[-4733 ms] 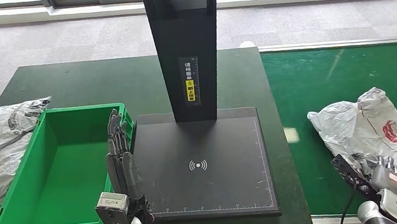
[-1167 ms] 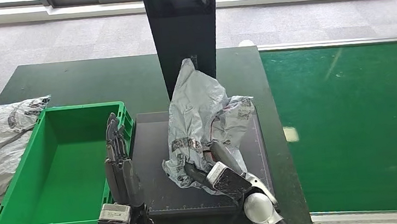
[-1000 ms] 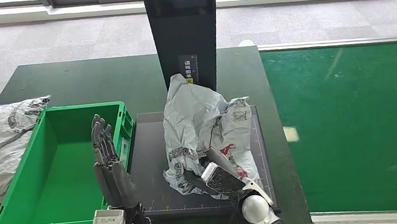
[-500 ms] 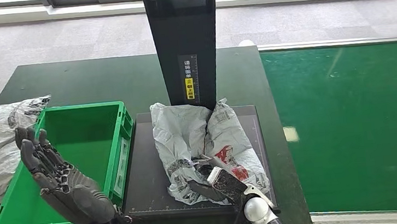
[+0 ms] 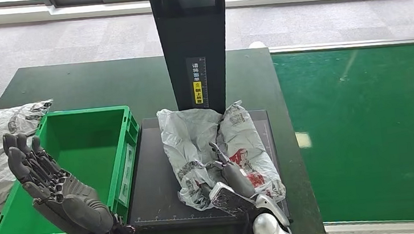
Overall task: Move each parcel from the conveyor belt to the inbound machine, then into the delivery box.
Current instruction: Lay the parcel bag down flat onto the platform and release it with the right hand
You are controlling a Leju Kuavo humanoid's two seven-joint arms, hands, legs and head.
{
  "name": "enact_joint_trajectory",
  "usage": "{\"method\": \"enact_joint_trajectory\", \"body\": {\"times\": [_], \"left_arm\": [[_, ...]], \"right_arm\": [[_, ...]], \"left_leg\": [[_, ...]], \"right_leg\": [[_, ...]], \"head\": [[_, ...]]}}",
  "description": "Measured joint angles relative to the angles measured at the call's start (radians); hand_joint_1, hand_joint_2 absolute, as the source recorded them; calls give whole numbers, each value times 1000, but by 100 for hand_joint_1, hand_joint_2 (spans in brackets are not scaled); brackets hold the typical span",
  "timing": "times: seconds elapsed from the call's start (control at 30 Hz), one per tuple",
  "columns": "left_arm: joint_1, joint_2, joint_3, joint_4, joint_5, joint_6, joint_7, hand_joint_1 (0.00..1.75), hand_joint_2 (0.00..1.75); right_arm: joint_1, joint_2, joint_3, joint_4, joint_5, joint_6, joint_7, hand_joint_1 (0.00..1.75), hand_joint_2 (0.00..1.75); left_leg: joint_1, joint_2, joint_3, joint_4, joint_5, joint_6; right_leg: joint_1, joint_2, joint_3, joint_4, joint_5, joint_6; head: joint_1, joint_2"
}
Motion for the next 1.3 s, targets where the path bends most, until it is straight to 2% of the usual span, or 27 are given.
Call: {"method": "enact_joint_trajectory", "body": {"times": [0.23, 0.37, 0.87, 1.03, 1.23, 1.3], "left_arm": [[0, 0, 0, 1, 1, 0, 0, 0, 0], [-1, 0, 0, 10, 12, 0, 0, 0, 0], [-3, 0, 0, 33, 59, 0, 0, 0, 0], [-4, 0, 0, 40, 51, 0, 0, 0, 0], [-4, 0, 1, 44, 51, 0, 0, 0, 0], [-4, 0, 1, 48, 59, 0, 0, 0, 0]], "right_arm": [[30, -1, 0, -72, 38, -32, 30, 0, 0], [52, -6, 0, -125, 84, -64, 76, 0, 175], [132, -22, 0, -280, 77, -54, 84, 0, 175], [156, -26, 0, -347, -4, 18, 29, 0, 175], [165, -28, 0, -387, -25, 37, 13, 0, 175], [171, -31, 0, -408, -78, 65, -10, 0, 175]], "left_leg": [[0, 0, 0, 0, 0, 0], [0, 0, 0, 0, 0, 0], [0, 0, 0, 0, 0, 0], [0, 0, 0, 0, 0, 0], [0, 0, 0, 0, 0, 0], [0, 1, 0, 0, 0, 0]], "right_leg": [[0, 0, 0, 0, 0, 0], [0, 0, 0, 0, 0, 0], [0, 1, 0, 0, 0, 0], [0, 1, 0, 0, 0, 0], [0, 1, -1, 0, 0, 0], [0, 1, -1, 0, 0, 0]], "head": [[0, 0], [0, 0], [0, 0], [0, 0], [0, 0], [0, 0]]}}
